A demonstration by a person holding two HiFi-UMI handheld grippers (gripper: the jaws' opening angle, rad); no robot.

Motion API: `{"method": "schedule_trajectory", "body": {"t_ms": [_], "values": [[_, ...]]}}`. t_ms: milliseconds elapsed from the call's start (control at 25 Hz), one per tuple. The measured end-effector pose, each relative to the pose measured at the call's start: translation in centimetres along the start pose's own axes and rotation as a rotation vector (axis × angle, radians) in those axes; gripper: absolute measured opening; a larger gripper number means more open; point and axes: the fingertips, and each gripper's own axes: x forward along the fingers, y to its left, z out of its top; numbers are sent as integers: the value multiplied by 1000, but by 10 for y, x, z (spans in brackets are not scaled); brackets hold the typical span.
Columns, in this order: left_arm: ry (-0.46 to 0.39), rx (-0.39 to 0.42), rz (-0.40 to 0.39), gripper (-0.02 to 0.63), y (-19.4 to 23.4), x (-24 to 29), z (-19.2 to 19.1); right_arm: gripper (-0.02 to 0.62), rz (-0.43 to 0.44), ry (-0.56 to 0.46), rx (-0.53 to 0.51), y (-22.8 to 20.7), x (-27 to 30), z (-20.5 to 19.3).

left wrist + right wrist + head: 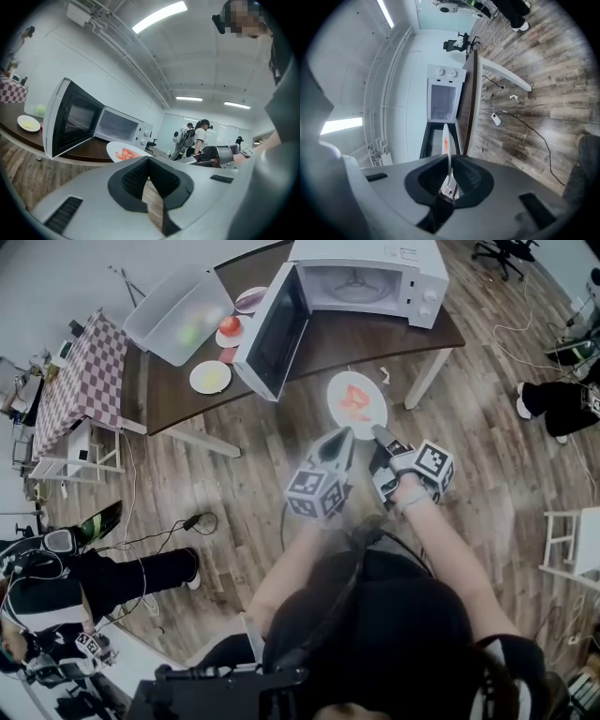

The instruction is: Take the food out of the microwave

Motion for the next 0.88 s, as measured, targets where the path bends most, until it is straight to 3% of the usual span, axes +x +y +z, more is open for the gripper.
{"method": "schedule_trajectory", "body": {"t_ms": [880], "values": [[34, -26, -47, 0, -18, -47, -28, 29, -11, -69, 23, -14, -46, -39]]}}
